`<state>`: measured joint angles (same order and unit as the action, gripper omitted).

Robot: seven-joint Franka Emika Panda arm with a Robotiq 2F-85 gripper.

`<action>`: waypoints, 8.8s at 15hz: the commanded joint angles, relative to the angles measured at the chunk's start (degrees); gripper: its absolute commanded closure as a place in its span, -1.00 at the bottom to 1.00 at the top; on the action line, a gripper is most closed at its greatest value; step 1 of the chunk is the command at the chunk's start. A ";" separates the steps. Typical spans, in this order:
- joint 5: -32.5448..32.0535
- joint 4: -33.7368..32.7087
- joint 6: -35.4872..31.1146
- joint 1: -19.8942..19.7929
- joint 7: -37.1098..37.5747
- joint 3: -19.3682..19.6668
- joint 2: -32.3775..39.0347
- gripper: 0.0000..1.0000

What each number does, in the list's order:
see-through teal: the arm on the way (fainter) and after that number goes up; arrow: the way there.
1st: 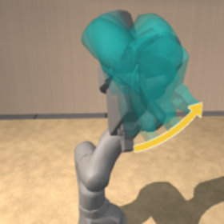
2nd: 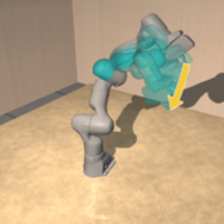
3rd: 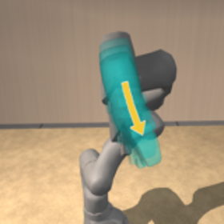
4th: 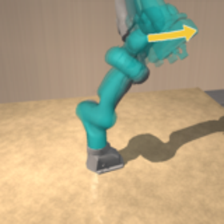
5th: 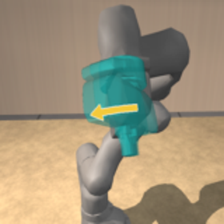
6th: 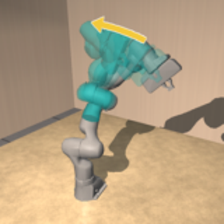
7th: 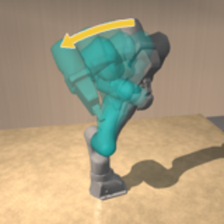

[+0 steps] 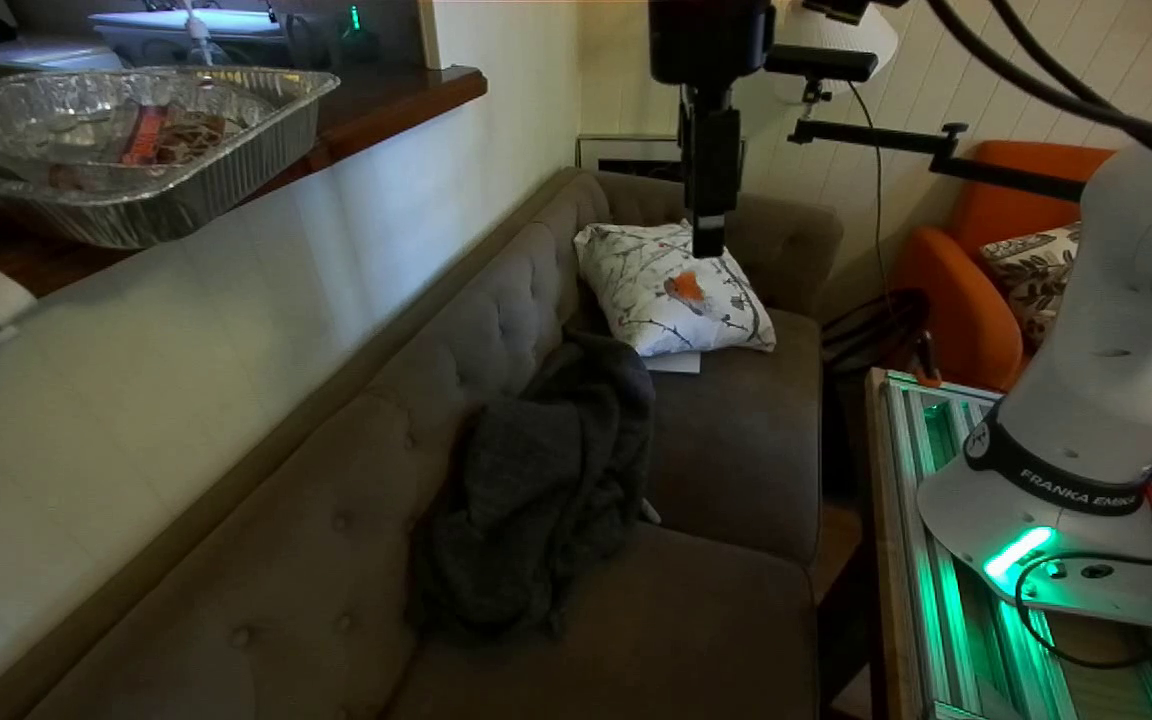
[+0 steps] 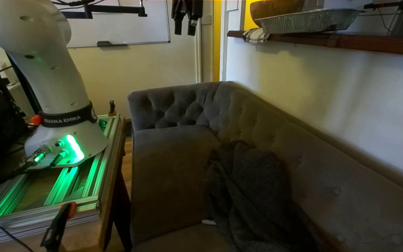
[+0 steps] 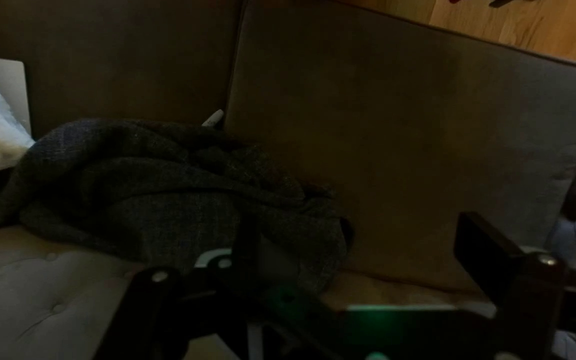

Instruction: Move the foil container to the right

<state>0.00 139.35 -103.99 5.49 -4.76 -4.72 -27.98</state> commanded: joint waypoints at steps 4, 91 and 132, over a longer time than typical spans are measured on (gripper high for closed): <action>-3.25 -15.02 -7.86 -3.00 -4.41 4.32 9.85 -1.00; 15.77 -85.37 -12.92 -16.79 -23.56 -4.28 69.33 0.30; 15.25 -87.21 -12.51 -23.23 29.63 7.88 69.88 0.88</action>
<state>15.25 52.14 -116.51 -17.74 24.87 3.16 41.90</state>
